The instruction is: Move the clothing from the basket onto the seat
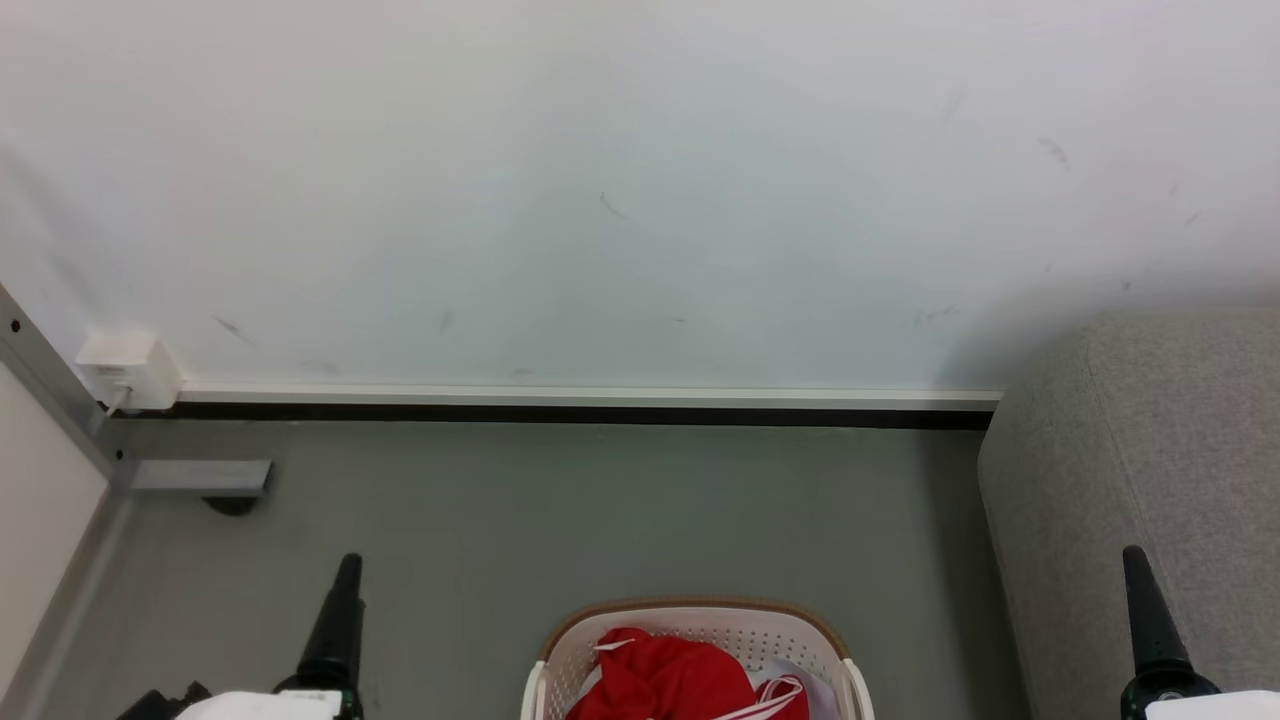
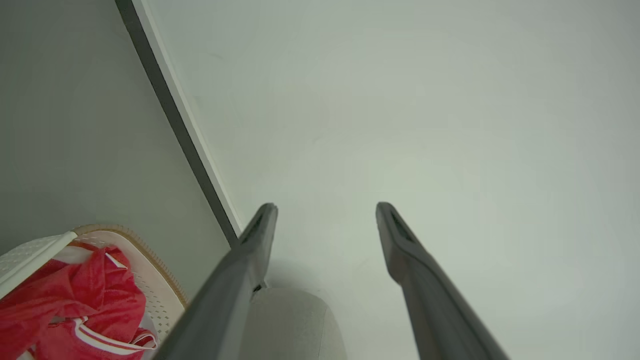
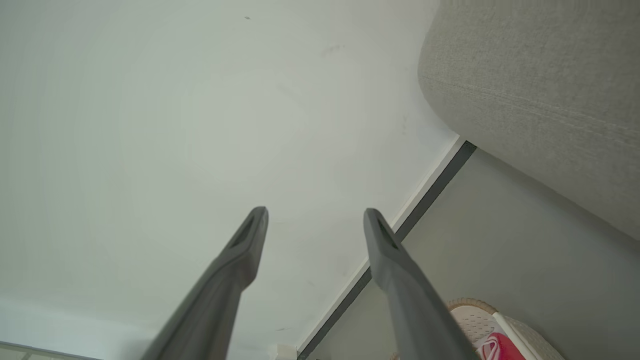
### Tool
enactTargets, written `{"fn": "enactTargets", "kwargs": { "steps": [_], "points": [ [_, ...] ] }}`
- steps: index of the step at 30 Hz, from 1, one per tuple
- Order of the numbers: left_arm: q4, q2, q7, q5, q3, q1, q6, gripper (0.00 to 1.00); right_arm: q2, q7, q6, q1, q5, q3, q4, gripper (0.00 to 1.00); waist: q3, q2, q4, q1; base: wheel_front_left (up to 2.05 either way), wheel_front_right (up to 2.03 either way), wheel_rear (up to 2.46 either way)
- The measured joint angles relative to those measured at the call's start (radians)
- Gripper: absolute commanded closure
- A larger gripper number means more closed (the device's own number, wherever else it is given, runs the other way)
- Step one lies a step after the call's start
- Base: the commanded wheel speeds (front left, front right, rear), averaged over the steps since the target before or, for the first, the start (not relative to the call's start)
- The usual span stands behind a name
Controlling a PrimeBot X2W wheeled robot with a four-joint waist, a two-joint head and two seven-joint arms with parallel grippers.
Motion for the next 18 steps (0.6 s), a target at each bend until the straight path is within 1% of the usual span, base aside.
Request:
{"fn": "enactTargets", "kwargs": {
  "steps": [8,18],
  "points": [
    [-0.023,0.0,-0.035,0.157,-0.037,0.004,0.032,0.0,-0.001,-0.033,0.0,0.005,-0.19,0.026,-0.031,0.0,-0.001,0.0,0.006,0.0,0.0,0.0,0.0],
    [-0.045,0.001,-0.07,0.348,-0.077,0.008,0.06,0.0,-0.014,-0.068,0.0,0.016,-0.414,0.051,-0.043,0.0,-0.002,0.0,0.015,0.0,0.0,0.0,0.0]
  ]
}}
